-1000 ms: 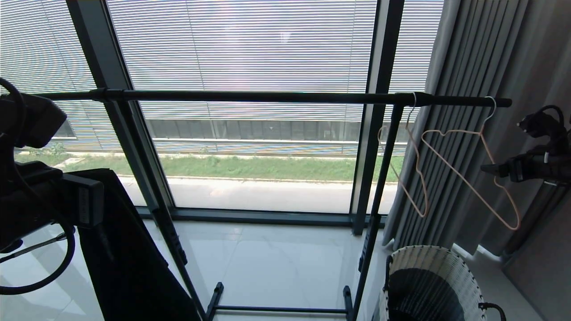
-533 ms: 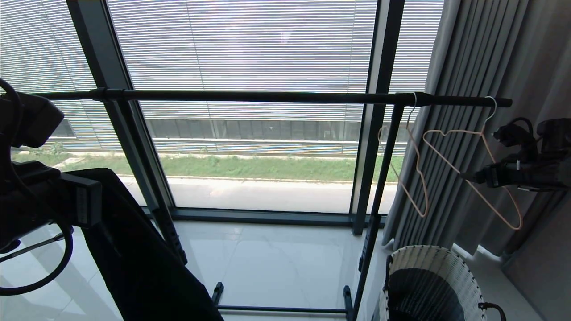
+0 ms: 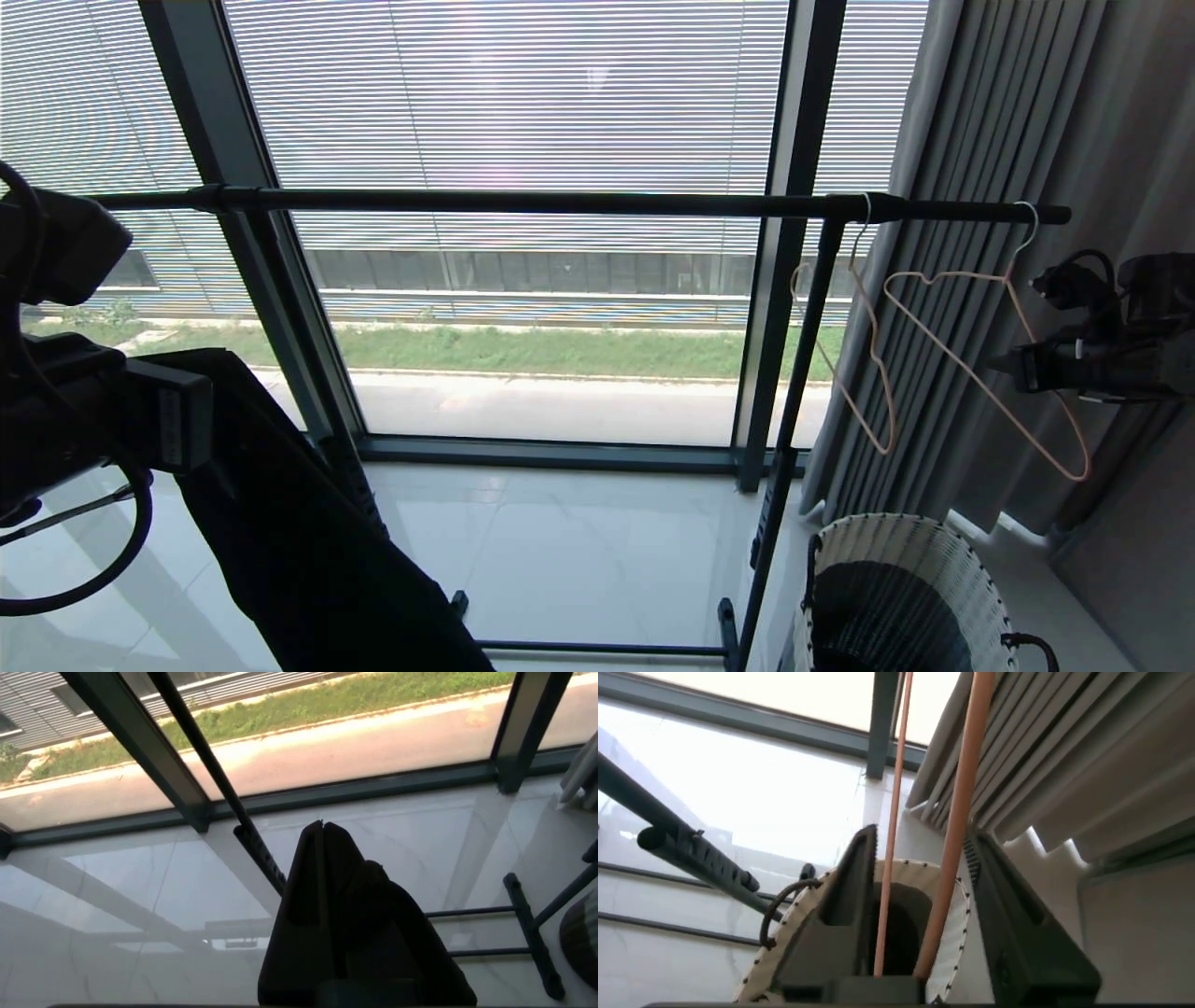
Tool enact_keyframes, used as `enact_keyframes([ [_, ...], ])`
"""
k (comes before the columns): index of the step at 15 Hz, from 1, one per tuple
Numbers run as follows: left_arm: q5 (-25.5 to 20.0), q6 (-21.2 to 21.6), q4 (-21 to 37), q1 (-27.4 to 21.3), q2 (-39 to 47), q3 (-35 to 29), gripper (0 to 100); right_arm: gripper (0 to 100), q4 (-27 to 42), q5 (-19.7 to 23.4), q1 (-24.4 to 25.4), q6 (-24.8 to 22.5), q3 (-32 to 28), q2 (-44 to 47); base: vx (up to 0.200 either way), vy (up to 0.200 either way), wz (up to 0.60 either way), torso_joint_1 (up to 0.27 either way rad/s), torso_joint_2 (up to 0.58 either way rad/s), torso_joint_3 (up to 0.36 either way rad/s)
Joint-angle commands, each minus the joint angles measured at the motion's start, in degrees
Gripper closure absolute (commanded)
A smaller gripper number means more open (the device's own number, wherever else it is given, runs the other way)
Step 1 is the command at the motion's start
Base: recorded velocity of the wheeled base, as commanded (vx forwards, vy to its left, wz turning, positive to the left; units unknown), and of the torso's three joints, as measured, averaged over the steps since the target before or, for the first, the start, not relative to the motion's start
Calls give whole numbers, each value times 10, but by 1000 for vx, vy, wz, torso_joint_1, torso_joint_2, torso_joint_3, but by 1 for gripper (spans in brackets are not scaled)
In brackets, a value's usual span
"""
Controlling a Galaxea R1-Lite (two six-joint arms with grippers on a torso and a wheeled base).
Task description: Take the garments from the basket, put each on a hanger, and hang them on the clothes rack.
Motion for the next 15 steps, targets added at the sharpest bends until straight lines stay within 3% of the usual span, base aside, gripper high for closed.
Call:
enact_keyframes([
  [1,0,0,0,2,1,-1,100,100,0,0,0,10,-8,0,0,0,0,0,0,0],
  [11,0,-1,0,27,0,-12,100,100,-41,-1,0,81,-17,-36,0,0,0,0,0,0],
  [15,2,0,0,60,2,-10,100,100,-45,-1,0,96,52,-105,0,0,0,0,0,0],
])
